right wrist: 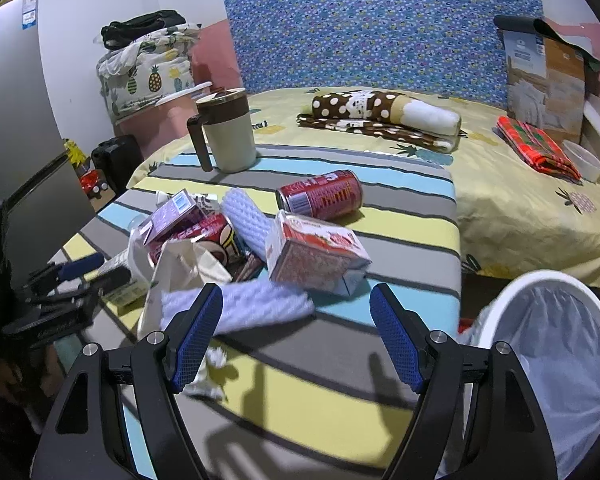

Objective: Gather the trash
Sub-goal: 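Grasp the white yogurt cup with the left tool while the right tool grasps a milk carton, then carry both items over the white bin and open both tools to drop them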

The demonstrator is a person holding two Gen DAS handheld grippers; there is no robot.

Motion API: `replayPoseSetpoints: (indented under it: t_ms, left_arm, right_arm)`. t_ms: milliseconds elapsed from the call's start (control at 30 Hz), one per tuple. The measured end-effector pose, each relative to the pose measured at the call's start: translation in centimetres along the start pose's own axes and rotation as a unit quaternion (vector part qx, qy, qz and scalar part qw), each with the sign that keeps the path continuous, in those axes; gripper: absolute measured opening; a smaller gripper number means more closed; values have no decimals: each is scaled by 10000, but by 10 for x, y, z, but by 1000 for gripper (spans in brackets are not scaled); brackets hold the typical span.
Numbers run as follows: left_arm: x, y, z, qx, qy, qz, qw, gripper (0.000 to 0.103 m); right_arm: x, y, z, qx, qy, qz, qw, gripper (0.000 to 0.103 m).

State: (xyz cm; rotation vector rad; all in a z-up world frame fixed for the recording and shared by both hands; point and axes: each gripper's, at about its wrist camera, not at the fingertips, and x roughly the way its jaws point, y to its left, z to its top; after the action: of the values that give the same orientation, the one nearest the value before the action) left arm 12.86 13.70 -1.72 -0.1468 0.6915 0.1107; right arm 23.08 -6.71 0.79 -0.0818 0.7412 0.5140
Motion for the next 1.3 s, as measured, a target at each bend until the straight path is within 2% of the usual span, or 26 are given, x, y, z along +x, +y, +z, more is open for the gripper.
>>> replayPoseSetpoints:
  t_ms: [67, 233, 400, 500, 600, 800, 1000, 1300]
  left_arm:
    - [5, 1, -1, -27, 156, -190, 9997, 70]
    - [14, -1, -2, 8, 435, -478, 9979, 71]
    - [22, -7, -5, 121, 659, -434, 9968, 70]
    - [22, -6, -5, 91, 678, -438, 9967, 64]
    - [20, -4, -6, 19, 656, -457, 9968, 63]
    - [13, -7, -17, -20, 568, -457, 9973, 60]
    - [5, -9, -21, -135, 554, -494, 9971, 60]
    - [-15, -14, -21, -187, 376, -392, 9983, 58]
  right_arm:
    - [8, 2, 4, -91, 71, -24, 9999, 77]
    - [20, 8, 12, -464, 136, -169, 9987, 77]
    - [40, 10, 15, -807, 399, -414, 9951, 77]
    - [49, 9, 15, -897, 583, -529, 9928, 77]
    - [48, 3, 14, -796, 650, -512, 9934, 75]
    - [30, -1, 20, -650, 370, -403, 9964, 49]
    - [19, -16, 22, -175, 248, -221, 9993, 43]
    - [0, -28, 17, 323, 36, 67, 9994, 42]
